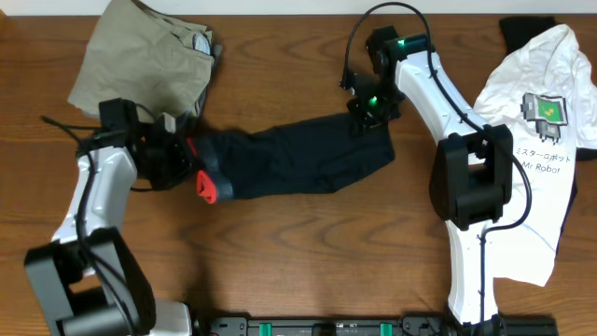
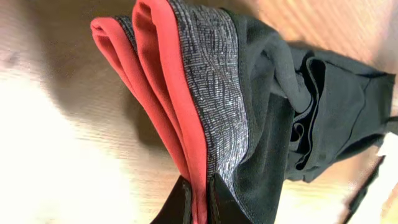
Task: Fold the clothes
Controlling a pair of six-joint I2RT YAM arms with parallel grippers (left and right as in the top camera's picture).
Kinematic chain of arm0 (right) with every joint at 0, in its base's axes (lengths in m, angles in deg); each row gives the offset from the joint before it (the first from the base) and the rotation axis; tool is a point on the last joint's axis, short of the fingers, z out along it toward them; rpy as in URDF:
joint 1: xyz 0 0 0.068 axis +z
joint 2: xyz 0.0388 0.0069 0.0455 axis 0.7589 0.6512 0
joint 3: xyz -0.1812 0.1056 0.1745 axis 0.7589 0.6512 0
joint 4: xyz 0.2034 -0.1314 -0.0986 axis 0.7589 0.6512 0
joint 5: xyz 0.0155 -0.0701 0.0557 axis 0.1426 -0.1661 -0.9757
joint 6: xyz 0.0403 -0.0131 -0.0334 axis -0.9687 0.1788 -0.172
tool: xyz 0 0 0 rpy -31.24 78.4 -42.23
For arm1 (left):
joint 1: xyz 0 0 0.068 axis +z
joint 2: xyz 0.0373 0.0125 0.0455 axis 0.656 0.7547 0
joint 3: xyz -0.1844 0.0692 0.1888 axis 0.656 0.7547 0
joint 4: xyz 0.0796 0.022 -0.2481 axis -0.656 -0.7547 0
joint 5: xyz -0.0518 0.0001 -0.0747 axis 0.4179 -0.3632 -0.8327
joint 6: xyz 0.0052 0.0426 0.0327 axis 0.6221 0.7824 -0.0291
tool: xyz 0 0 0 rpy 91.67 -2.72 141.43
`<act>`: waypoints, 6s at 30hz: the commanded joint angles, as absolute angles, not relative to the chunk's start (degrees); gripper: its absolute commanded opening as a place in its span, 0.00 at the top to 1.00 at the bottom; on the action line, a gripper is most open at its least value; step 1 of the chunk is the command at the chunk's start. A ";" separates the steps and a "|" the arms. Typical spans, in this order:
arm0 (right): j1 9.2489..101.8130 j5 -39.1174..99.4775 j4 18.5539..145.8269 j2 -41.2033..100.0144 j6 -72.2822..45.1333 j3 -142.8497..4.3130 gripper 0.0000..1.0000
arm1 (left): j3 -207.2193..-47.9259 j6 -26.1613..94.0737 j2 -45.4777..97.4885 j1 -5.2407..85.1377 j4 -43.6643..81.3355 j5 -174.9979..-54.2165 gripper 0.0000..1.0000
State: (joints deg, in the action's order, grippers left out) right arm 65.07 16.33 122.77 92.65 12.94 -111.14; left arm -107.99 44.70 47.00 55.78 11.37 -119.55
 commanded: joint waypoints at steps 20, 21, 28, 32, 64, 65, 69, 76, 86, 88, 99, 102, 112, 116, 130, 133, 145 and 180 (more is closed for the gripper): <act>65.40 10.87 116.87 94.73 12.15 -107.00 0.99 | -122.83 49.44 44.46 55.32 -0.85 -115.90 0.94; 65.40 10.63 116.49 94.73 12.15 -106.22 0.99 | -123.51 49.57 44.46 54.80 -0.91 -115.90 0.94; 65.27 10.28 112.25 94.73 11.50 -98.39 0.99 | -127.49 49.57 44.46 48.13 0.22 -115.90 0.94; 64.90 8.73 109.92 94.73 11.06 -95.27 0.99 | -127.77 49.14 44.62 41.40 3.98 -115.85 0.94; 64.63 7.72 109.35 94.73 11.08 -94.59 0.99 | -127.77 37.01 63.65 12.94 24.99 -113.47 0.02; 64.63 7.70 109.35 94.73 11.06 -94.61 0.99 | -127.81 37.03 63.63 12.97 25.10 -113.47 0.02; 64.15 5.73 109.46 94.66 11.08 -95.05 0.99 | -129.08 37.03 62.47 14.63 24.07 -113.47 0.02; 61.60 2.80 113.87 92.28 11.10 -101.87 0.98 | -133.65 37.55 55.37 21.16 17.64 -113.45 0.02; 63.98 3.50 119.05 84.41 11.76 -107.92 0.66 | -134.02 38.19 41.91 33.47 14.17 -112.18 0.02; 65.79 3.53 118.92 83.84 12.19 -107.92 0.62 | -134.02 38.19 40.70 36.05 12.42 -109.93 0.02; 75.72 8.92 116.17 83.95 12.15 -107.79 0.38 | -133.43 39.02 40.90 42.10 5.05 -104.42 0.02; 78.14 9.95 115.60 84.56 12.13 -107.73 0.38 | -133.41 39.02 40.94 42.10 5.08 -104.23 0.02; 79.04 18.39 118.59 85.79 9.11 -106.00 0.42 | -133.41 39.04 41.10 42.10 4.29 -104.20 0.02; 76.66 19.20 120.36 85.79 9.07 -105.82 0.44 | -133.41 39.02 41.73 42.10 4.07 -104.25 0.02; 69.55 19.85 114.59 85.83 6.58 -95.27 0.50 | -133.34 39.04 45.16 41.21 3.37 -104.25 0.02; 67.65 19.81 112.76 85.83 6.58 -94.31 0.55 | -133.34 40.17 45.47 40.53 3.42 -104.27 0.02; 60.66 19.79 116.47 84.52 6.58 -105.58 0.53 | -133.30 47.32 46.08 31.26 4.77 -104.27 0.02; 58.32 20.03 114.92 84.52 6.58 -106.26 0.93 | -126.41 54.21 64.75 17.67 -10.40 -102.94 0.94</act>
